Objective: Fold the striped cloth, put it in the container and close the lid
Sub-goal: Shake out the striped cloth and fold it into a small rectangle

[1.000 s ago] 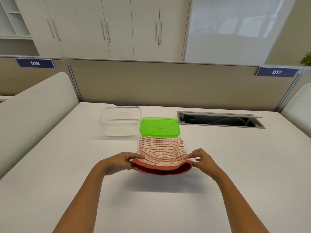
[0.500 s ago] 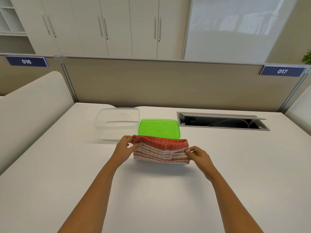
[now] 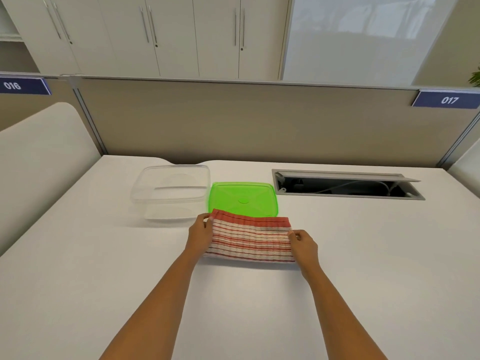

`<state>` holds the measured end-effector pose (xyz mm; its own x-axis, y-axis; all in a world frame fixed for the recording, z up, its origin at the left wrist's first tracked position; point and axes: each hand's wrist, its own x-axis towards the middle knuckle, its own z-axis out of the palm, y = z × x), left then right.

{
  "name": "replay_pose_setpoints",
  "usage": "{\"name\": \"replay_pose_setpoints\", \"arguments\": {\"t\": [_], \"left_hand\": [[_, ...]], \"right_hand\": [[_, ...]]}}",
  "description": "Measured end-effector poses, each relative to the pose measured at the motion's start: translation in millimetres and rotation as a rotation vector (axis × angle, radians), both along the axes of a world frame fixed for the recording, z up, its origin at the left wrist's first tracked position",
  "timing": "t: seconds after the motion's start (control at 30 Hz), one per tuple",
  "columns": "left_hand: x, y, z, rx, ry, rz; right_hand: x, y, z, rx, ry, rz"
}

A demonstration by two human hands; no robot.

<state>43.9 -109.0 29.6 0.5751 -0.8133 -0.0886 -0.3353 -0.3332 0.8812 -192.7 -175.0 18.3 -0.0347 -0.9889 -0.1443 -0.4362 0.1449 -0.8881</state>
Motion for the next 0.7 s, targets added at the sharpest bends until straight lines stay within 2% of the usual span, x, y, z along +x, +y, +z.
{"name": "replay_pose_setpoints", "arguments": {"t": [0.17, 0.3, 0.43, 0.6, 0.7], "left_hand": [[0, 0, -2, 0.003, 0.133, 0.07], [-16, 7, -5, -0.093, 0.031, 0.127], [-27, 9, -7, -0.094, -0.092, 0.176], [-21, 11, -8, 0.109, -0.181, 0.233], [-20, 11, -6, 0.256, -0.205, 0.239]], "right_hand": [[0, -3, 2, -0.001, -0.055, 0.023], [6, 3, 2, -0.078, -0.008, 0.037], [9, 8, -3, -0.105, 0.091, -0.002], [11, 7, -3, -0.1, 0.223, -0.029], [13, 6, -1, -0.027, 0.251, -0.044]]}}
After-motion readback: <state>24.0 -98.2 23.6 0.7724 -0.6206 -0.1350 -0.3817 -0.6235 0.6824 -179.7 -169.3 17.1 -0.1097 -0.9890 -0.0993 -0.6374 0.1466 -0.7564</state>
